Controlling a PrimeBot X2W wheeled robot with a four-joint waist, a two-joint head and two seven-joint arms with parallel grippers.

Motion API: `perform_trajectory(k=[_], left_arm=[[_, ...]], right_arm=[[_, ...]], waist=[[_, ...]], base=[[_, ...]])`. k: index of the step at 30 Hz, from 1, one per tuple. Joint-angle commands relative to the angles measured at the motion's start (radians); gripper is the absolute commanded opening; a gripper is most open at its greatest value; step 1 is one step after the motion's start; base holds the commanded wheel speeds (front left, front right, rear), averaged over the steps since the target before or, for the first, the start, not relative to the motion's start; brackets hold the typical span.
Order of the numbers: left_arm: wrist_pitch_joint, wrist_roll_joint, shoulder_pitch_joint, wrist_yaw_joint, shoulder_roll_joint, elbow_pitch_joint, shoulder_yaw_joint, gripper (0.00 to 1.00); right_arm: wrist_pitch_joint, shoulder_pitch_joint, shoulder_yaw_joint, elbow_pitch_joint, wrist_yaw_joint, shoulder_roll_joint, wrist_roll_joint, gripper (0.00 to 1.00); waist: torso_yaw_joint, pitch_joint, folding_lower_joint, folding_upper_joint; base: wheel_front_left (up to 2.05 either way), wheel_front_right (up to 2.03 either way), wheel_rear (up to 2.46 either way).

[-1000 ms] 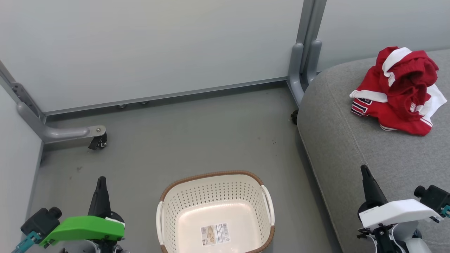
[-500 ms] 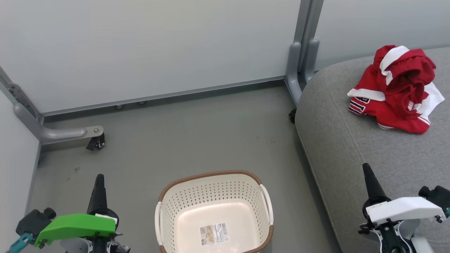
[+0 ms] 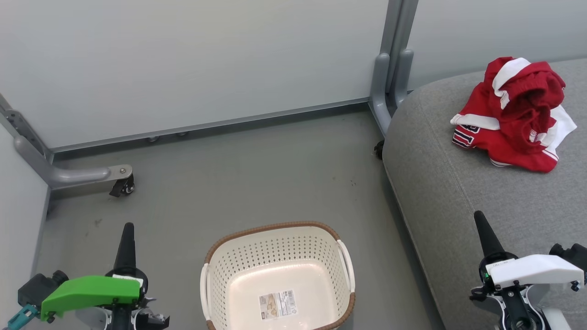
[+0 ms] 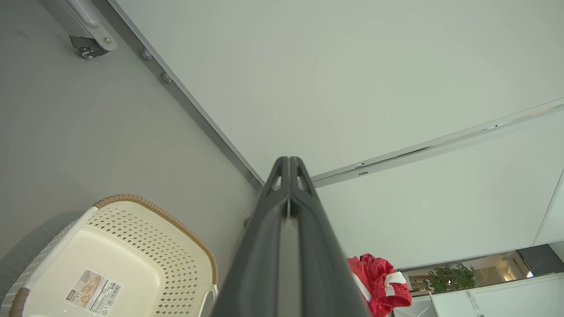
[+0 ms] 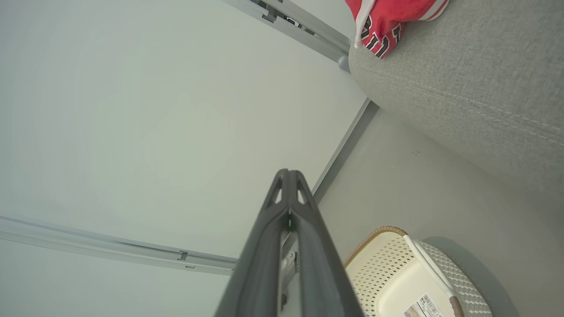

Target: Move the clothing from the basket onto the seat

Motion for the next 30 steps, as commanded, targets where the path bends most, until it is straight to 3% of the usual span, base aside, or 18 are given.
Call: perform_trajectory(k=[1,30], left_arm=[[0.007,-0.028,-0.027,-0.006,0.003,-0.008,0.007,0.00],[0.072,-0.269,-0.042,-0.022,0.003,-0.008,0.036,0.00]], right_arm=[[0.008,-0.021,-0.005,-0.004,0.000,-0.007,0.027,0.00],[0.072,-0.033,-0.027,0.007,0.000,-0.008,0.270,0.00]], waist=[[-0.001,0.000,0.0000,0.0000],[-0.018,0.006,0.0000,0.0000]], base=[[0.00,0.00,0.00],[0.00,0.00,0.00]])
